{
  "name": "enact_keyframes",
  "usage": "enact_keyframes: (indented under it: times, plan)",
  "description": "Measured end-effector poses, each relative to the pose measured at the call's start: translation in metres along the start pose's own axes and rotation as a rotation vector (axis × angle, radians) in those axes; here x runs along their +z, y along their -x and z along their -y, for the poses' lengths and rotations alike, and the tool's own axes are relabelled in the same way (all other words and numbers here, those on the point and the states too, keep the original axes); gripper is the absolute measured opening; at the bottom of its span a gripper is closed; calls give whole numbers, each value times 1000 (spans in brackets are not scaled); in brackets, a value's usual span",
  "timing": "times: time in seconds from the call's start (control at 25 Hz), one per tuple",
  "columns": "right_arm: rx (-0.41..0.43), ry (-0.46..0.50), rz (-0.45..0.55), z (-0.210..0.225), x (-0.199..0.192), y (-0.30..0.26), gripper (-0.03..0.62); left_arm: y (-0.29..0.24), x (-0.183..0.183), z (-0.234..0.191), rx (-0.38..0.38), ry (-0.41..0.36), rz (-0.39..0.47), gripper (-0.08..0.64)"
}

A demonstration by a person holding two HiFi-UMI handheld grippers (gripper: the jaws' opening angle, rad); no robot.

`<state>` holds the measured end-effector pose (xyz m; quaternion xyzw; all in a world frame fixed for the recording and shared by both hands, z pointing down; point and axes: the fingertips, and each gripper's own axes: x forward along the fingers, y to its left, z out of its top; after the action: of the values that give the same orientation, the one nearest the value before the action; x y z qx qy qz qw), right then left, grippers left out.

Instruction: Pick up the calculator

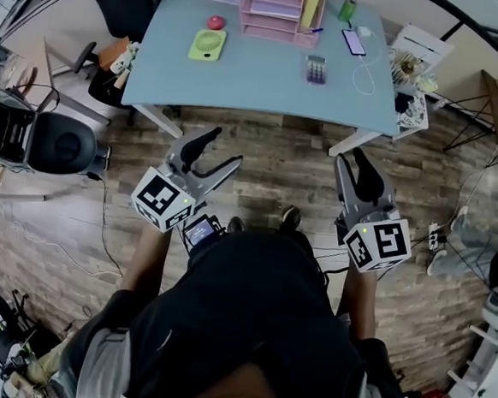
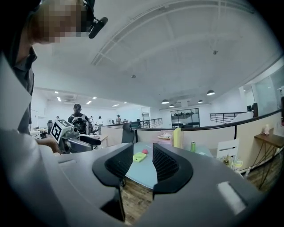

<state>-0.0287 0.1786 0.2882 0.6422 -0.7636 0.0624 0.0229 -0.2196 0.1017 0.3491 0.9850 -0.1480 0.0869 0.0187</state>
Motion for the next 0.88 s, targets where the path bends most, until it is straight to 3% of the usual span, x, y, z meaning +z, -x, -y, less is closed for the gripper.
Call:
enact_keyframes:
  times: [0.56,0.88]
  plan:
    - [174,-41,5,82,-5,-25,118,-65,10,26,139,32,-46,295]
    - [224,-47,24,120,-3,-20,118,-96,23,45,176,13,-51,295]
